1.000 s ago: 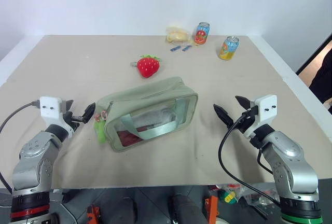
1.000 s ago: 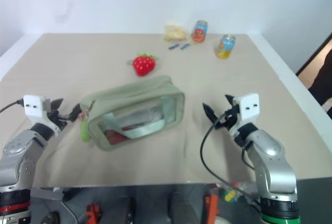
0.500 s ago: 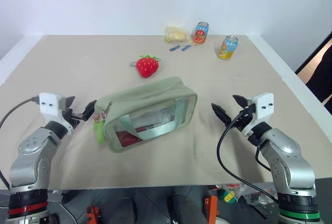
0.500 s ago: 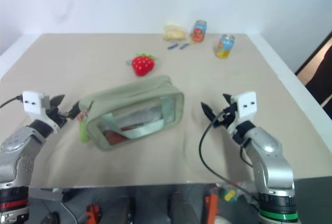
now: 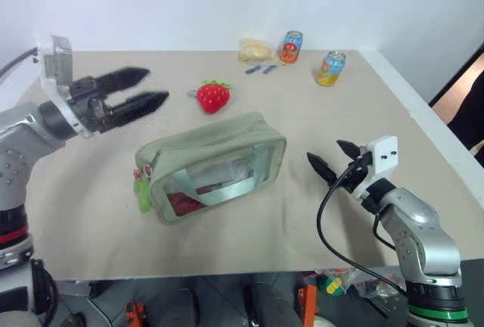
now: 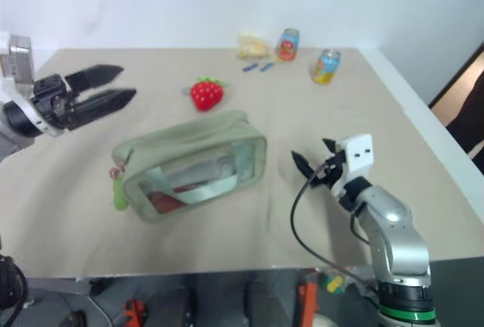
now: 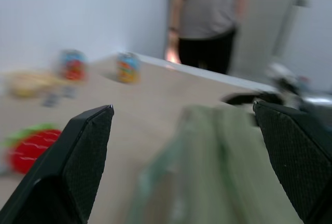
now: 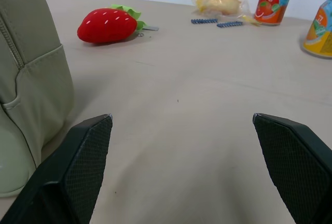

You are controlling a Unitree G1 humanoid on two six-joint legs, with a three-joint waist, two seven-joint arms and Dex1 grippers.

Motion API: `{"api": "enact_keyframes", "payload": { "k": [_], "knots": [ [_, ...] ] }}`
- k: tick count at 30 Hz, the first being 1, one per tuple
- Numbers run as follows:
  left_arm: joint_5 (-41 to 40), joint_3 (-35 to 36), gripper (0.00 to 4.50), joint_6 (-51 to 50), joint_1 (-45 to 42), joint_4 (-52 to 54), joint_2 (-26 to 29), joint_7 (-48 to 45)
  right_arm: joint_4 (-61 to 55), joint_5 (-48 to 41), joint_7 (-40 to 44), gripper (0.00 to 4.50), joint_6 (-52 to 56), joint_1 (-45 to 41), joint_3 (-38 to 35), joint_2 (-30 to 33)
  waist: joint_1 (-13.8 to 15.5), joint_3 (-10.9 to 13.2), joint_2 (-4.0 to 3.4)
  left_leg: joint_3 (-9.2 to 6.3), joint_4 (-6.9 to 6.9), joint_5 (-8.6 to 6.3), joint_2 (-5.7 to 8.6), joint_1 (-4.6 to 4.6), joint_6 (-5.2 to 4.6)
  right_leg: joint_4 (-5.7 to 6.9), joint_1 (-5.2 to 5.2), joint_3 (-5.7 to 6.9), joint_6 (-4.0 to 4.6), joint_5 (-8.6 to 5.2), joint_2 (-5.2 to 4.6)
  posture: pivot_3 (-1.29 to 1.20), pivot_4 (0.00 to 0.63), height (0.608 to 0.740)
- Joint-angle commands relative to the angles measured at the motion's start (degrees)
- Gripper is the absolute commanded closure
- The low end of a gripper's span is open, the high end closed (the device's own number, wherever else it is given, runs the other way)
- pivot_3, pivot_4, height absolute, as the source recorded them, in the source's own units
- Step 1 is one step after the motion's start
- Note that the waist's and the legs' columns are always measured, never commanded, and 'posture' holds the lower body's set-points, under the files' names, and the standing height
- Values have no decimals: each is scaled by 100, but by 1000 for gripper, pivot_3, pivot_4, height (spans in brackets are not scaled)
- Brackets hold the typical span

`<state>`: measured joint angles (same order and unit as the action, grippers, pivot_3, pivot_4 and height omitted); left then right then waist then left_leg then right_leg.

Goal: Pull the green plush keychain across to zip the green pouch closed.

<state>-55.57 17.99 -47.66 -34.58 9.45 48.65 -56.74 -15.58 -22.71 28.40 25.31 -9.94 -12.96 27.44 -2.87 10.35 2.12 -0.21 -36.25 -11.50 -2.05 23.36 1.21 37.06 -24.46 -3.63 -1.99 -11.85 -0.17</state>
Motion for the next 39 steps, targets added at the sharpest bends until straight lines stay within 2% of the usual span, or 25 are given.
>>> {"api": "enact_keyframes", "payload": {
  "k": [1, 6, 10, 16, 22, 26, 27, 35, 36, 39],
  "knots": [
    [-216, -164, 26, -181, 77, 506, 265, -461, -442, -396, 181, 0, 127, -213, -304, 259, 8, 2, -2, -1, 0, 0, -1, 1, 0, 0, -1, 1, 10, -6, 1, 0, 150, 740],
    [8, -423, 26, -23, 303, 760, 224, -559, -470, -1406, 1261, 0, 875, -948, -469, 1273, 5, 13, -19, 4, -7, 1, 2, -2, 0, 0, 3, -8, 18, -10, 0, 0, 150, 740],
    [237, -664, 26, 170, 341, 775, 110, -561, -355, -1642, 2195, 0, 1105, -1711, 174, 1775, 7, 13, -15, 0, -7, 2, -1, -7, -2, 0, 6, -8, 19, -10, 7, 0, 150, 740],
    [329, -740, 26, 277, 172, 765, -65, -427, 324, -983, 3083, 0, 409, -2469, 1352, 1545, 12, 15, -13, -6, -6, 0, -13, 1, -3, 0, 2, -6, 26, -14, 24, 0, 150, 740],
    [340, -652, 26, 244, 327, 884, 24, -345, 939, -745, 3458, 0, 100, -2745, 1605, 1321, 15, 16, -13, -4, -6, -7, -6, 8, -9, -1, -1, -11, 2, -6, 18, 0, 150, 740],
    [340, -576, 0, 246, 445, 967, 75, -265, 1045, -702, 3601, 1103, 71, -2802, 1615, 1246, 17, 16, -13, -5, -6, -8, -8, 7, -11, 0, -3, -10, 1, -5, 20, 0, 150, 740],
    [329, -555, 0, 237, 464, 980, 80, -233, 1038, -732, 3576, 1572, 120, -2806, 1580, 1215, 18, 16, -13, -6, -6, -9, -9, 7, -11, 0, -3, -9, 1, -6, 21, 0, 150, 740],
    [326, -556, 0, 211, 485, 1032, 52, -108, 899, -700, 3500, 4325, 203, -2746, 1564, 1158, 17, 16, -13, -6, -8, -8, -10, 4, -11, 3, -2, -9, 0, -5, 21, 0, 150, 740],
    [335, -563, 0, 216, 470, 1016, 51, -101, 888, -691, 3481, 4477, 195, -2742, 1555, 1150, 17, 16, -13, -6, -8, -8, -10, 4, -11, 4, -2, -9, 0, -5, 22, 0, 150, 740],
    [350, -580, 0, 220, 427, 975, 38, -55, 871, -648, 3352, 4477, 159, -2725, 1484, 1111, 17, 16, -13, -6, -8, -8, -10, 4, -11, 5, -2, -9, 0, -5, 22, 0, 150, 740]
  ]
}}
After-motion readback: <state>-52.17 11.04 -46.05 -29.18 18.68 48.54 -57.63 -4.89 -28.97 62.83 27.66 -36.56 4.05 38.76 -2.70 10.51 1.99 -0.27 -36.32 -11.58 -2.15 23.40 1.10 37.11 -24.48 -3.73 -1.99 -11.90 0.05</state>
